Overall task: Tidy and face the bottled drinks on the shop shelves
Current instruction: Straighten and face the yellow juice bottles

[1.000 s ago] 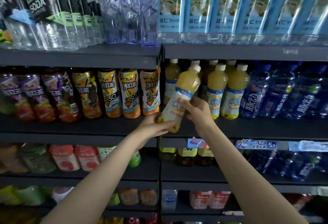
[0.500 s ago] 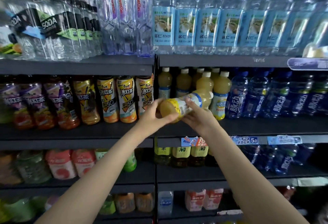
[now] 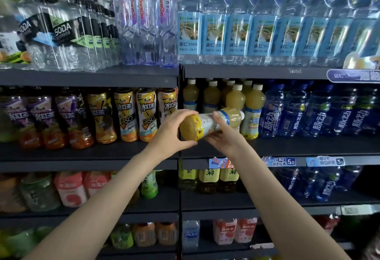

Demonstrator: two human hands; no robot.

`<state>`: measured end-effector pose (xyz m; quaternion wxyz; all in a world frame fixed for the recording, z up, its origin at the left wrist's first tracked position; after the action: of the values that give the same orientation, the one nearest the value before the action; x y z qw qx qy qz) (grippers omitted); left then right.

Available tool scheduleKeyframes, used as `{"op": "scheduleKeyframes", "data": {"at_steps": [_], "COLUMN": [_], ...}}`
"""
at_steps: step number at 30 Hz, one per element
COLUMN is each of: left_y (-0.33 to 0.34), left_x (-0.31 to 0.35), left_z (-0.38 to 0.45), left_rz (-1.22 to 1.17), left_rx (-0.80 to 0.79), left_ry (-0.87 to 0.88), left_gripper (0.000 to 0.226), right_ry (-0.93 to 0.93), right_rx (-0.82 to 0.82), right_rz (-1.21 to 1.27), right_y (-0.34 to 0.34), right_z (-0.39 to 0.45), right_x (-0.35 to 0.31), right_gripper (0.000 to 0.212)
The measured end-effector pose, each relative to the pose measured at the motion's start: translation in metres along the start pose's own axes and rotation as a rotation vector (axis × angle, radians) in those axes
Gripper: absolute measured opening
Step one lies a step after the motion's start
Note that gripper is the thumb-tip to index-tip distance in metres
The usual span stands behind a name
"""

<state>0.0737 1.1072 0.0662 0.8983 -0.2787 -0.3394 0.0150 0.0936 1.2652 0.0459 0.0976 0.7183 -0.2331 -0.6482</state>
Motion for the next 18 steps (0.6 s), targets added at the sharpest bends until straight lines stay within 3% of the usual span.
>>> {"op": "scheduleKeyframes", "data": {"at_steps": [2, 5, 6, 8, 12, 14, 18], "left_y": [-0.001, -0.001, 0.0, 0.001, 0.002, -0.004, -0.002], "left_x": [-0.005, -0.012, -0.013, -0.012, -0.014, -0.02, -0.017], "left_z": [-0.001, -0.006, -0.006, -0.005, -0.005, -0.002, -0.002], "left_rz": [-0.169, -0.725, -0.867, -0.933, -0.867, -0.611, -0.164], "left_rx": [0.006, 0.03, 0.018, 0.006, 0.128, 0.199, 0.135], "left_ry": [-0.165, -0.571, -0.633, -0.635, -0.544, -0.44, -0.168], "left_gripper": [0.066, 0.052, 0.043, 0.031, 0.025, 0.042, 0.062], "right_ry": [-0.018, -0.09, -0.115, -0.156, -0.172, -0.149, -0.142], "right_rx": [0.005, -0.022, -0.039, -0.073, -0.111, -0.071, 0.02], "right_rz": [0.034, 0.046, 0.037, 0.001, -0.104, -0.182, -0.182], "right_y": [0.001, 0.001, 0.002, 0.001, 0.001, 0.002, 0.0], "right_z": [0.001, 0.002, 0.002, 0.001, -0.002, -0.003, 0.0], "right_x": [0.001, -0.006, -0.009, -0.012, -0.018, -0.02, -0.015], "right_gripper": [0.028, 0.042, 0.042, 0.038, 0.022, 0.02, 0.028]}}
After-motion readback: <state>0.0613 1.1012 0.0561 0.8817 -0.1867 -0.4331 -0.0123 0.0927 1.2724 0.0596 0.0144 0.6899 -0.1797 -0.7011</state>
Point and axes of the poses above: each hand's wrist, its own z-axis towards the middle knuckle, its own y-axis out of the palm, x = y × z, the point moved 3 cm from there along z, towards the middle knuckle, and after that the axes turned 12 degrees about -z, right-handed, at the moved point
